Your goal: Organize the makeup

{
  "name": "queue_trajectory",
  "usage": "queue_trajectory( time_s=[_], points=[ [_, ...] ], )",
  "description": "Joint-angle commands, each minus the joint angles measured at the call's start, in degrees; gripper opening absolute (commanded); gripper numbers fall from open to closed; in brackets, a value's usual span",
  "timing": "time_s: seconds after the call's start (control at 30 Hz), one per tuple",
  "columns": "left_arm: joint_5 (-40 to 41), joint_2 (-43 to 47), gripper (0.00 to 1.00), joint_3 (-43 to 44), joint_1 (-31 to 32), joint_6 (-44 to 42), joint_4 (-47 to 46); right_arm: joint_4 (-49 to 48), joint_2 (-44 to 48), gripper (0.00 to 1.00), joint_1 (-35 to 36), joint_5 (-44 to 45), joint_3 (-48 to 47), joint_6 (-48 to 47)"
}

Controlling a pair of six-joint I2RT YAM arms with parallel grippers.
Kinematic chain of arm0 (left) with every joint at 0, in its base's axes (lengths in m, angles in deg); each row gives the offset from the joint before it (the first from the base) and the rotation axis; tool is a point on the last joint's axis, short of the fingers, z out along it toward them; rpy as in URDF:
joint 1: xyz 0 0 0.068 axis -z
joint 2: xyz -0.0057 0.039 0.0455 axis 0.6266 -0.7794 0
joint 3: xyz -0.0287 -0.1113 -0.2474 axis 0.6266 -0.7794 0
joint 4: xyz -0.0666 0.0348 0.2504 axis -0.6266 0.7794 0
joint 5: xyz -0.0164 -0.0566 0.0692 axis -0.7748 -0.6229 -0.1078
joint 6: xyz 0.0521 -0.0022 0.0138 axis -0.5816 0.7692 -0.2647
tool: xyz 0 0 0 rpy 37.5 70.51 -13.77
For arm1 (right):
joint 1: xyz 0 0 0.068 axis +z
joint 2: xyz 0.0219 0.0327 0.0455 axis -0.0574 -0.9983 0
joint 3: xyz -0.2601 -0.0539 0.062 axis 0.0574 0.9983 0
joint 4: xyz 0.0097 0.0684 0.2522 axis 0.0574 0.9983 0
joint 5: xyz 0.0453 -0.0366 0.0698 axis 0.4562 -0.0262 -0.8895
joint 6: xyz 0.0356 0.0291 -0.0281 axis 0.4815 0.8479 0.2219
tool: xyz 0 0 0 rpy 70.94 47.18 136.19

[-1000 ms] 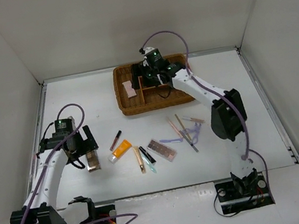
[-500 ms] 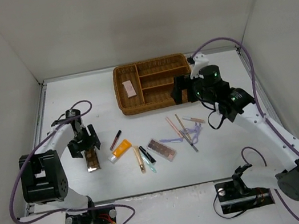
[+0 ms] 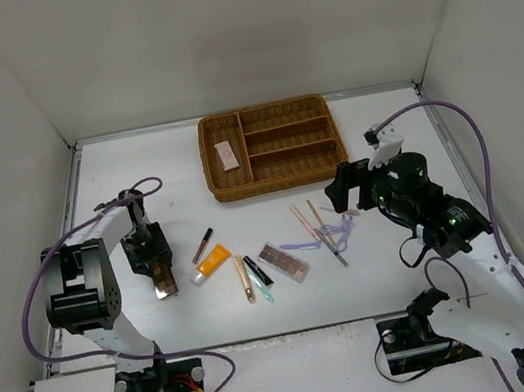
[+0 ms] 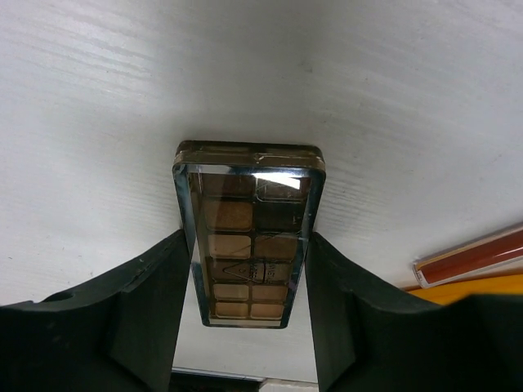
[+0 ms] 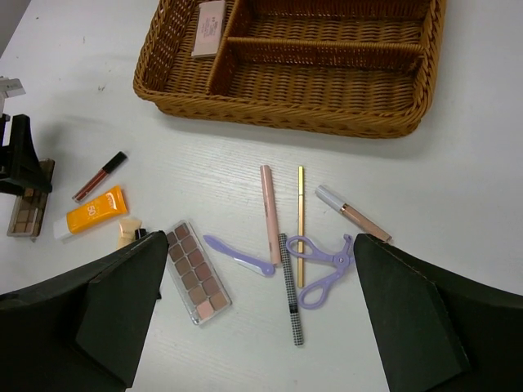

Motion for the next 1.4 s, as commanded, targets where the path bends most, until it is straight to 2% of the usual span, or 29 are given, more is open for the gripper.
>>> queue_trajectory(
  time_s=[0.0, 0.13, 0.17, 0.23, 0.27, 0.43, 0.63, 0.87, 1.03, 1.17, 1.23, 1.27, 1.33, 1.37],
  points=[
    [-0.4, 3.1, 0.00, 4.0, 1.7, -0.5, 0.9, -0.9, 2.6, 0.95, -0.4, 0.3, 0.7, 0.5],
    [-1.0, 7.6, 0.00, 14.2, 5.8, 0.1, 4.5, 2.1, 6.5, 0.95, -0.3, 0.5, 1.4, -0.3],
    [-1.1, 7.7, 0.00, 19.9, 6.7, 0.1, 5.7, 2.5, 7.9, 0.95, -0.4, 0.6, 1.8, -0.9],
    [-1.2, 7.0, 0.00, 25.9, 9.5, -0.5, 6.5, 3.8, 9.3, 0.95, -0.3, 0.9, 1.9, -1.1],
    [-1.6, 5.4, 0.00, 32.0, 10.2, -0.6, 7.0, 4.3, 10.1, 0.95, -0.4, 0.9, 1.8, -1.3],
    [-7.5, -3.5, 0.00, 48.6, 12.5, -1.7, 6.0, 6.5, 11.7, 0.95, -0.6, 1.5, 1.1, -0.3],
    [-14.5, -12.7, 0.04, 57.7, 13.1, -1.7, -0.3, 7.2, 10.8, 0.95, -0.6, 1.3, -0.8, 3.1],
    [-19.7, -22.0, 0.07, 65.7, 13.1, -0.3, -8.1, 8.2, 10.1, 0.95, -0.3, 2.1, -0.6, 4.5],
    [-17.3, -23.1, 0.11, 63.3, 14.1, -0.2, -15.1, 9.2, 7.6, 0.95, -0.5, 2.7, 0.3, 5.3],
    [-16.3, -25.5, 0.27, 64.1, 14.1, -0.3, -15.7, 9.7, 5.5, 0.94, -0.1, 2.2, 0.4, 5.4],
    [-16.8, -27.1, 0.30, 64.9, 14.1, -0.3, -15.5, 9.9, 4.7, 0.95, -0.4, 2.1, 0.6, 5.1],
    [-16.9, -27.4, 0.37, 65.1, 14.1, -0.3, -15.5, 10.0, 4.4, 0.95, -0.4, 2.1, 0.6, 5.0],
    [-16.8, -28.4, 0.42, 65.2, 14.1, 0.1, -15.6, 10.2, 3.4, 0.95, -0.3, 1.7, 0.3, 4.4],
    [-16.9, -28.7, 0.48, 65.2, 14.1, 0.2, -15.6, 10.2, 3.2, 0.95, -0.3, 1.6, 0.2, 4.2]
  ],
)
